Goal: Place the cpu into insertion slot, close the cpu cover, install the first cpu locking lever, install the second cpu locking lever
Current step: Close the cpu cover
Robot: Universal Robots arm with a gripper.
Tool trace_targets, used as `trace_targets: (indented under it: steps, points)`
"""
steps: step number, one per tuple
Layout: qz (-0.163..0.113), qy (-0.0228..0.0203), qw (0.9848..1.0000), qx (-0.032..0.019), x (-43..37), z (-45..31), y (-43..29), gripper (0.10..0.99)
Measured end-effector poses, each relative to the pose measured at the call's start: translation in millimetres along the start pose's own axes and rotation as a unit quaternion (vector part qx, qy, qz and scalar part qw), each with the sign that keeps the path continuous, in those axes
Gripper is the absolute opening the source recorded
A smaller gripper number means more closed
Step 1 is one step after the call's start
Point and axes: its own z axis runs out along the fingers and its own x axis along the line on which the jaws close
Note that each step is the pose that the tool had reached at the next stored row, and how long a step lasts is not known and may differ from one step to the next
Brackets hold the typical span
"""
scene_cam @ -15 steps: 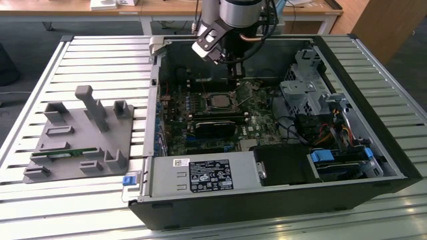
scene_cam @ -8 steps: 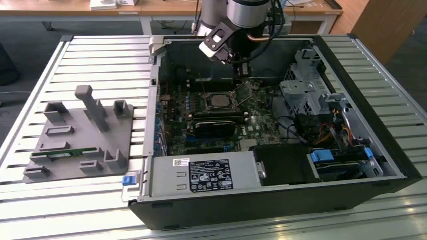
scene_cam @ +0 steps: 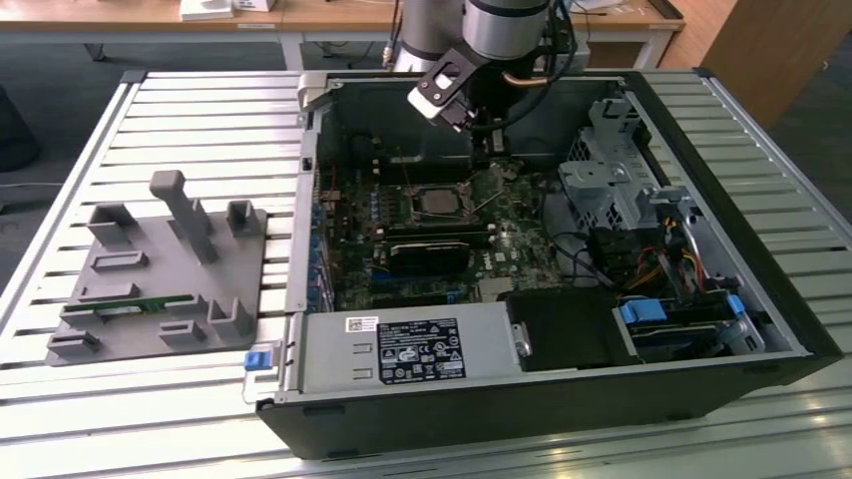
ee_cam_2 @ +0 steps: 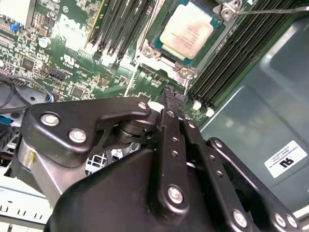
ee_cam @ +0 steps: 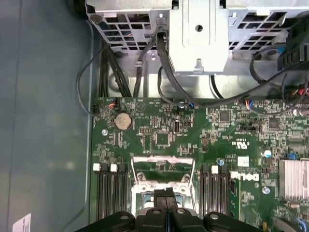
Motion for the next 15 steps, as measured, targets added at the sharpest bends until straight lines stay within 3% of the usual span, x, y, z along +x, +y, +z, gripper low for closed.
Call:
trace_targets:
  steps: [15]
  points:
    - [0.0, -0.0001, 1.0, 0.0, 0.0, 4.5, 15.6, 0.106]
